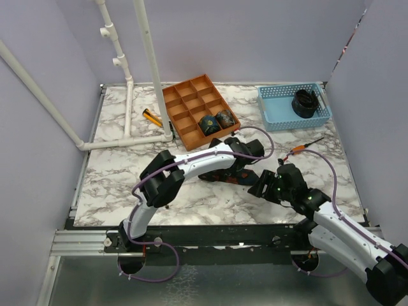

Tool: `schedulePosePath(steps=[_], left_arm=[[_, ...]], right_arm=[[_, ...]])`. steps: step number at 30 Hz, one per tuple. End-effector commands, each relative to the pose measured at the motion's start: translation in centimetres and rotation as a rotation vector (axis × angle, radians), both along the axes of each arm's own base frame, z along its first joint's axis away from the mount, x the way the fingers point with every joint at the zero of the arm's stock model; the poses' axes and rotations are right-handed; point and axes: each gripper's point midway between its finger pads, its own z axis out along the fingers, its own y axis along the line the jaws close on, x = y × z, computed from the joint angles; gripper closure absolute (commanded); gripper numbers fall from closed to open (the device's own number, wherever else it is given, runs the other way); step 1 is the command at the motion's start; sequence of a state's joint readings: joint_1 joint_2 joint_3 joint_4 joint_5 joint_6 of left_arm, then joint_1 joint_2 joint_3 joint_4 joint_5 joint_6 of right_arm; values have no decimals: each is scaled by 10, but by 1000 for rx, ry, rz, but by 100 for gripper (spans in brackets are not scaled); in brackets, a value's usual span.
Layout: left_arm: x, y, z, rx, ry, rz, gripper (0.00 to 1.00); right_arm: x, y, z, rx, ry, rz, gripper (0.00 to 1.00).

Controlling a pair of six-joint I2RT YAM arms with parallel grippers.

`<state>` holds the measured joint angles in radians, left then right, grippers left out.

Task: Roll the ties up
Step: Roll the tie at the center of the board.

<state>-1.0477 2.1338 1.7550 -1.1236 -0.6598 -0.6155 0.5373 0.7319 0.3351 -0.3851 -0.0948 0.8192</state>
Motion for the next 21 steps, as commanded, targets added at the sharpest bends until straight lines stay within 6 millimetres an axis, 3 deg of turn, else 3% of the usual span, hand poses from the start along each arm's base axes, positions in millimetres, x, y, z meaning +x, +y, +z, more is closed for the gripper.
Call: schedulePosePath(steps=[1, 6, 9, 13, 15, 18, 21], left_arm=[[6, -6, 33, -157, -19, -3, 1], [16, 4, 71, -313, -50, 14, 1], [26, 31, 86, -499, -60, 49, 1], [44, 77, 88, -871, -100, 82, 1], [42, 91, 85, -1012, -119, 67, 1], [40, 102, 76, -1148, -109, 81, 1], [36, 103, 64, -1224, -65, 86, 1]], right_arm=[[0, 5, 16, 15, -31, 42, 31], [8, 26, 40, 76, -73, 133, 28], [19, 44, 52, 103, -73, 170, 28], [39, 76, 68, 120, -96, 205, 33], [48, 96, 71, 113, -100, 229, 35], [62, 122, 68, 110, -79, 243, 38], [81, 133, 59, 83, -59, 204, 41]])
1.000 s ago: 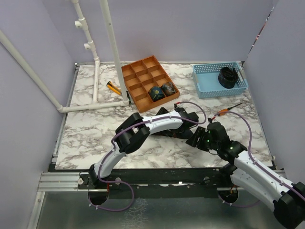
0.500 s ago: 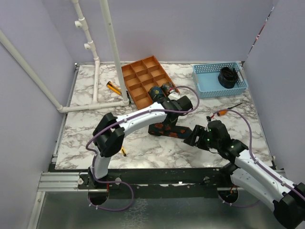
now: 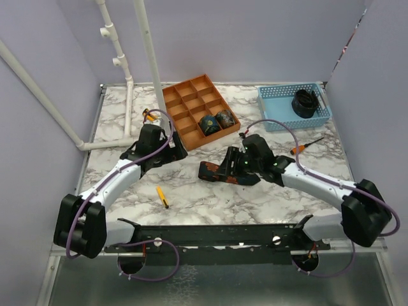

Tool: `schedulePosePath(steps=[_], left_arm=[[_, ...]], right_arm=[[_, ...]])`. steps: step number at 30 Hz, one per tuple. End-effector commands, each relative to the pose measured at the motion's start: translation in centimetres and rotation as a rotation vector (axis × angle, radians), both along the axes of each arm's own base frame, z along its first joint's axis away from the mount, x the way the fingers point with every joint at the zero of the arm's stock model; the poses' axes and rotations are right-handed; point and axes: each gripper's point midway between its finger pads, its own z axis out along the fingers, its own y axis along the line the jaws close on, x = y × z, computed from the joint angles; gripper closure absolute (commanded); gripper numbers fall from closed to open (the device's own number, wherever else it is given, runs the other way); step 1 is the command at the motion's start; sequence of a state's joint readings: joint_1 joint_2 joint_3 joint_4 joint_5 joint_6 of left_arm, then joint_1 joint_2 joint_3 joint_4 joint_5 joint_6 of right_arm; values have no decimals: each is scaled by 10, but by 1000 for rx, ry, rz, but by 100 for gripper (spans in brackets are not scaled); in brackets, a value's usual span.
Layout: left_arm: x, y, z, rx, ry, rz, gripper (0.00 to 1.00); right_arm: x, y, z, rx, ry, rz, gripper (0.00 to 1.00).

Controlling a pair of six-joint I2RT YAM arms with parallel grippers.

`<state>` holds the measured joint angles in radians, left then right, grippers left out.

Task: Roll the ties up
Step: Roll the tie at the center of the board.

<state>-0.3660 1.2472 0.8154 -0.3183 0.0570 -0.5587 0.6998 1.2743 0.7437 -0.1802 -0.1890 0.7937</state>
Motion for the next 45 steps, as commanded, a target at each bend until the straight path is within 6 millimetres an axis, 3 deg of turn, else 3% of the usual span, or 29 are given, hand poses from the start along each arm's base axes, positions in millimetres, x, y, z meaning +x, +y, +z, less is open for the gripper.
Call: schedulePosePath(steps=[1, 8, 15, 19, 22, 25, 31, 35, 37, 45], left_arm=[[1, -44, 15, -296, -73, -187, 1], [-7, -54, 9, -366, -90, -243, 1], [-21, -49, -34, -331, 1, -237, 4], [-22, -51, -35, -348, 1, -236, 5], [-16, -49, -27, -339, -35, -220, 5], [-5, -35, -21, -298, -92, -120, 3], [8, -8, 7, -287, -241, 63, 1], [10, -7, 25, -354, -295, 102, 1], [6, -17, 25, -366, -283, 28, 1], [-21, -49, -13, -455, -108, -128, 1]], right_arm=[[32, 20, -6, -13, -10, -57, 42], [53, 31, -26, -78, 30, -78, 44], [47, 15, -57, -154, 58, -106, 47], [44, 9, -64, -171, 62, -115, 47], [44, 6, -65, -184, 55, -116, 47], [46, 3, -59, -188, 28, -122, 47], [55, -2, -28, -183, -131, -85, 39], [56, 2, -7, -110, -239, -55, 35], [49, 14, -1, -82, -239, 33, 35], [40, 25, -27, -116, -138, 87, 41]])
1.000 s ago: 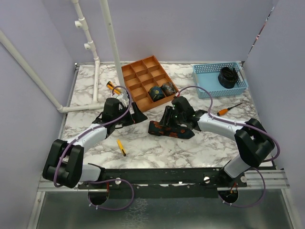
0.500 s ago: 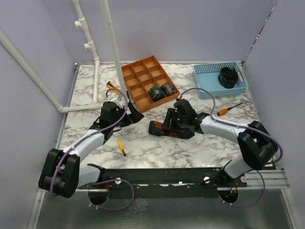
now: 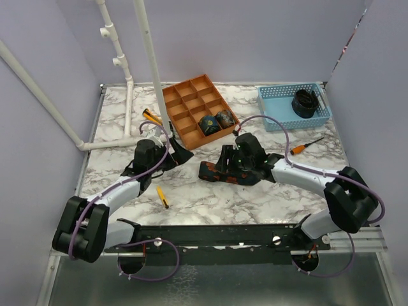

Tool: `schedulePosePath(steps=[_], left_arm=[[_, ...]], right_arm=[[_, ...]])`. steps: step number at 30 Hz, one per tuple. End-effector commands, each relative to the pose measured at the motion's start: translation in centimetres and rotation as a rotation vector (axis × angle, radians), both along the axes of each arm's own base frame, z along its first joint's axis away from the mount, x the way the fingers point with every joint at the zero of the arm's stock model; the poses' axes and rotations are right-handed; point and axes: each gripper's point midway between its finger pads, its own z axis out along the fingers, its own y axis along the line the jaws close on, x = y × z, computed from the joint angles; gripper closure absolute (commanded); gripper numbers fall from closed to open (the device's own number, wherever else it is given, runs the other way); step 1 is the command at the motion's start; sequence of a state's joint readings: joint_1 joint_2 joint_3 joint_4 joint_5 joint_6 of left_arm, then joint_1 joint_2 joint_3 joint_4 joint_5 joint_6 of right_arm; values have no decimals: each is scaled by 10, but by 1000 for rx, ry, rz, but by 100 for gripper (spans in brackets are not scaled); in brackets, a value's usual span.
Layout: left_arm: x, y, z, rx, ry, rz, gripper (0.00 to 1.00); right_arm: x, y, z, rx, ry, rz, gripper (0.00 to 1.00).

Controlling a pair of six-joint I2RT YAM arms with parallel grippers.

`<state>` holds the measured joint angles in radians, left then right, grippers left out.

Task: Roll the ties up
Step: Roll the tie at the center of the board.

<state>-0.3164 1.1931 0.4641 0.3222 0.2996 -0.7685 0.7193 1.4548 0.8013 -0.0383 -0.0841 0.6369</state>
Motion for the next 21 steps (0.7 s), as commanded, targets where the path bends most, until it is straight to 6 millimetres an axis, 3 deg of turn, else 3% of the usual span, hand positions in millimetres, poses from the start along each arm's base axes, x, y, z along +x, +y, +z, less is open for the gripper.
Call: schedulePosePath(steps=[1, 6, 21], left_arm=[[-22, -21, -13, -49, 53, -120, 1], [-28, -30, -15, -23, 42, -164, 1], [-34, -62, -49, 83, 125, -299, 2]], right_arm=[[0, 11, -7, -13, 26, 41, 42], [1, 5, -21, -42, 54, -8, 45], [-11, -19, -68, -148, 152, -73, 50]])
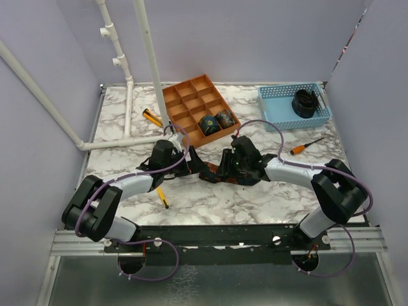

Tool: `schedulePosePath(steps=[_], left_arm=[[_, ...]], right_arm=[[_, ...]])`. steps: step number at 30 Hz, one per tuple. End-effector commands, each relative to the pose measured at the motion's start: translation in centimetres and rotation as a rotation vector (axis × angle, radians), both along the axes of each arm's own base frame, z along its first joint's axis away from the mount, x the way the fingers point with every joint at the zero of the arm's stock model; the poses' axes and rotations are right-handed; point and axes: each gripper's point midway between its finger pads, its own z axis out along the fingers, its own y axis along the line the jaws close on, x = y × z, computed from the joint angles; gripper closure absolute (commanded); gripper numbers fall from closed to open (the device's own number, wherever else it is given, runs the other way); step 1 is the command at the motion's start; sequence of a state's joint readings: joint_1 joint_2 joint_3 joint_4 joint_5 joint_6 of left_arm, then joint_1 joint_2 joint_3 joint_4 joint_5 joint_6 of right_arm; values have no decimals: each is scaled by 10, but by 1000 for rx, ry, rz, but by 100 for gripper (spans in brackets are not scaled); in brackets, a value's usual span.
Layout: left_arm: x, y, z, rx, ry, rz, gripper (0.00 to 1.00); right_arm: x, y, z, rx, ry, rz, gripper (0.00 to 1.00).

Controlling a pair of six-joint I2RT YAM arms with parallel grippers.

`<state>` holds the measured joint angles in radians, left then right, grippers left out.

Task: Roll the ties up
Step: Roll the tie at the center of the board.

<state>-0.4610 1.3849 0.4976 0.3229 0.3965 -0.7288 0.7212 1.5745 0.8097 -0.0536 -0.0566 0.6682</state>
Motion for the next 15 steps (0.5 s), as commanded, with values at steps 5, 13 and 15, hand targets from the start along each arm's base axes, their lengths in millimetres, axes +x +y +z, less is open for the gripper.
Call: schedulePosePath(steps=[5, 13, 15], left_arm=[[4, -13, -7, 55, -12, -100, 3], [-6, -31, -16, 17, 37, -253, 6], [-9, -37, -18, 1, 55, -294, 8]], right_arm=[[-13, -19, -32, -68, 72, -42, 51], [-14, -19, -35, -35, 83, -39, 51], [-14, -19, -34, -29, 81, -38, 51]])
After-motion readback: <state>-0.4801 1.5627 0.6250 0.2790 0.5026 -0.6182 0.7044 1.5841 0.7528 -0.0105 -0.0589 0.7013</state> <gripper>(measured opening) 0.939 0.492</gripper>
